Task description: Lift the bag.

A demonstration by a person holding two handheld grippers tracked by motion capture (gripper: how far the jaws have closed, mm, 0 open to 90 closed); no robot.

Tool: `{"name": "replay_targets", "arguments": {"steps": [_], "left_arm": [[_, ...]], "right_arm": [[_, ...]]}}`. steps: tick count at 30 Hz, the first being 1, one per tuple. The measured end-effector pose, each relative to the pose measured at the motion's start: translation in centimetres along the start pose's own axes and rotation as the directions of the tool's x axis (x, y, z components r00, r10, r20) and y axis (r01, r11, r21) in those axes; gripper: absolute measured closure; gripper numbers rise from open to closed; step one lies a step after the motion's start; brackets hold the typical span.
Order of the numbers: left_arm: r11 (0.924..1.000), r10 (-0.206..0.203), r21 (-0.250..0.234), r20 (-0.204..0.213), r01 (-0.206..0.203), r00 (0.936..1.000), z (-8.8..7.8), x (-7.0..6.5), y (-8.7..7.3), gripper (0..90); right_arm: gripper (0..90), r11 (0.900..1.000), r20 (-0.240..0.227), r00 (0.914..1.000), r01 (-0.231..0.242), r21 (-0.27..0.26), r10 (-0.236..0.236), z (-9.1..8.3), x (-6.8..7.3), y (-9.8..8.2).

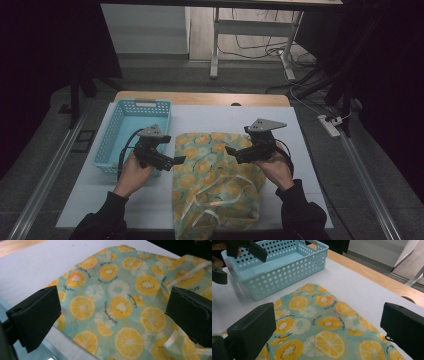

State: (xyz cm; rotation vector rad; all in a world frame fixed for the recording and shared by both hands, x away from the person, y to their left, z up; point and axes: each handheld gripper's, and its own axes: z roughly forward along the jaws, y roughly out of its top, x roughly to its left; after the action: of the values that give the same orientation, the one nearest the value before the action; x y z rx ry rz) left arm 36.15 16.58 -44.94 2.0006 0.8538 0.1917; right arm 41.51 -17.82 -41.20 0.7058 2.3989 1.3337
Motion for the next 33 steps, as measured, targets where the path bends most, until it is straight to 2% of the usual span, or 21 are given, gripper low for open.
{"name": "replay_targets", "arguments": {"steps": [7, 13, 21, 33], "left_arm": [[0.9998, -0.005, -0.019, -0.004, 0.005, 1.0000, -0.9, -0.7, -0.8, 0.0], [0.9999, -0.004, -0.014, -0.017, 0.004, 0.9998, -2.0, -1.4, -1.9, 0.0], [0.9994, -0.032, -0.017, -0.046, 0.031, 0.9984, -3.9, -2.0, -4.5, 0.0], [0.9945, -0.090, -0.061, -0.081, 0.085, 0.9927, -6.8, -3.1, -8.6, 0.0]], "right_arm": [[0.0, 1.000, 0.020, 0.9998, -0.006, -0.007, 0.006, -0.8, 0.2, -0.7], [0.0, 1.000, 0.041, 0.9991, -0.009, -0.006, 0.010, -1.7, 0.5, -1.6], [0.0, 1.000, 0.076, 0.9968, -0.024, 0.003, 0.023, -3.4, 0.7, -3.6], [0.0, 0.998, 0.115, 0.9914, -0.064, 0.005, 0.063, -6.1, 1.2, -7.1]]}}
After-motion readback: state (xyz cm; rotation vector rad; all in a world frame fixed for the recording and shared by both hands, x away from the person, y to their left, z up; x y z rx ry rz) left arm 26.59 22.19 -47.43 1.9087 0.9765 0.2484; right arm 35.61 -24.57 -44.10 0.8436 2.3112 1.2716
